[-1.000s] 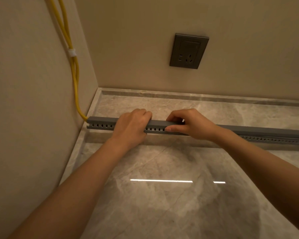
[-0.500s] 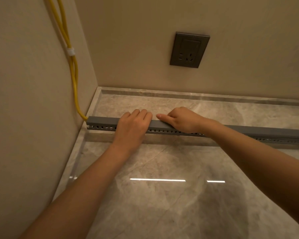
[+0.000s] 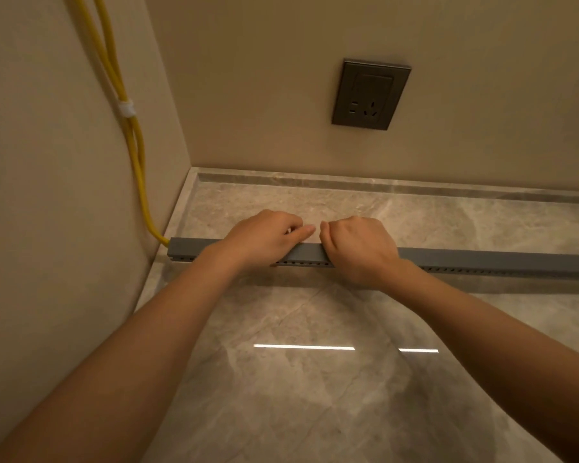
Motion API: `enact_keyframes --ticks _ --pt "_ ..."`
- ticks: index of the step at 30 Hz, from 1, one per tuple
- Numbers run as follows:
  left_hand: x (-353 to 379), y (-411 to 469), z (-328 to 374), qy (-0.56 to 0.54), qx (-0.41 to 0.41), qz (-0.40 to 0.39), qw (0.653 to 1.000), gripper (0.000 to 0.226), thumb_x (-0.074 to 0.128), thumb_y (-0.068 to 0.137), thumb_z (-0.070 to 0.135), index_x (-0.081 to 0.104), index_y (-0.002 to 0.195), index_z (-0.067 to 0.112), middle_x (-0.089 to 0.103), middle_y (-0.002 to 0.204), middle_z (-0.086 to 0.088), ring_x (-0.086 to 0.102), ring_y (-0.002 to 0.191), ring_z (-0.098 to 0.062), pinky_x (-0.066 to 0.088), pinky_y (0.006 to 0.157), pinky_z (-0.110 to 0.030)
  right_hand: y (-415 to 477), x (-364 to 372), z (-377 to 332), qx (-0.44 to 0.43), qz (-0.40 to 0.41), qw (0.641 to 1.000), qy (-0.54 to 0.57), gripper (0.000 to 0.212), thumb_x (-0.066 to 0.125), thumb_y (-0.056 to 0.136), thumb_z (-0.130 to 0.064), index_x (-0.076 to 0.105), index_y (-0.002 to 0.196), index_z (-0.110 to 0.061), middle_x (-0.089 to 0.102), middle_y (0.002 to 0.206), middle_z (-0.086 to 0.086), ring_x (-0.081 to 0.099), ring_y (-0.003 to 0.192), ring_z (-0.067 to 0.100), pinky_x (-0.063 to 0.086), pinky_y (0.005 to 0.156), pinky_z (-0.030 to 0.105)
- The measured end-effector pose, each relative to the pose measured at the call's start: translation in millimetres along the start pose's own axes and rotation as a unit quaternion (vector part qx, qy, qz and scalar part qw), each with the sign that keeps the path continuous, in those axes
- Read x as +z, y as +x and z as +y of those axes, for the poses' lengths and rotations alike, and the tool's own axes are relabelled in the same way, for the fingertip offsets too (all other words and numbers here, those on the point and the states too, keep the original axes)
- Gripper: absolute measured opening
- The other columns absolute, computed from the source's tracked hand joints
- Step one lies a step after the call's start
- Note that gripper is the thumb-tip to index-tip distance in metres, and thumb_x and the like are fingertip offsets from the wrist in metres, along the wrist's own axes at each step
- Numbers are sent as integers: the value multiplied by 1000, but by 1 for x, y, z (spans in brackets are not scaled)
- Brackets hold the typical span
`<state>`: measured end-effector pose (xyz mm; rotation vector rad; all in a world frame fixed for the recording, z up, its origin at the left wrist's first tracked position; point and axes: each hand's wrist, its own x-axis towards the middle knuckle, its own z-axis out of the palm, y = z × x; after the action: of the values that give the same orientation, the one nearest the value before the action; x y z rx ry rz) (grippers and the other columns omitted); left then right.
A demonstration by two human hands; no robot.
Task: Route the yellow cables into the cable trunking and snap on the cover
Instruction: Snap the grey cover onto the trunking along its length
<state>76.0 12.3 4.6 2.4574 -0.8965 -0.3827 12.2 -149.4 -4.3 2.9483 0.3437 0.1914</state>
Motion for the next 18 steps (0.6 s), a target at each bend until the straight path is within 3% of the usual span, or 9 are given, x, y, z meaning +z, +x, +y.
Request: enact_keyframes --ticks 4,8,11,14,18 --pt "19 12 13 103 -79 7 992 53 16 97 47 48 68 16 59 79 -4 51 75 -22 35 70 -34 -2 1 -3 4 5 1000 -9 15 41 90 -16 42 75 -17 64 74 7 54 61 28 28 50 33" --pt "26 21 18 83 -154 -17 984 52 19 97 45 58 99 10 62 111 -13 53 90 -28 35 74 -34 -3 5 -4 8 -2 1000 6 22 40 90 -16 38 68 -17 63 71 7 45 56 25 27 49 32" --pt "31 20 20 90 -168 11 982 56 17 97 48 59 92 12 64 106 -11 51 82 -25 34 72 -33 1 7 -2 22 -21 998 49 33 36 92 -18 34 59 -14 55 64 7 38 56 24 25 49 32" --pt "36 17 22 117 -171 69 976 63 13 97 48 63 90 11 67 99 -11 52 77 -24 33 69 -33 9 6 0 105 -59 981 151 43 32 92 -25 35 51 -16 40 54 2 39 55 22 28 53 33" --pt "39 13 23 128 -151 113 974 68 13 97 49 65 83 8 67 88 -11 45 65 -21 32 65 -33 14 9 2 158 -75 964 198 41 31 91 -30 39 54 -17 42 57 1 42 57 19 32 59 33"
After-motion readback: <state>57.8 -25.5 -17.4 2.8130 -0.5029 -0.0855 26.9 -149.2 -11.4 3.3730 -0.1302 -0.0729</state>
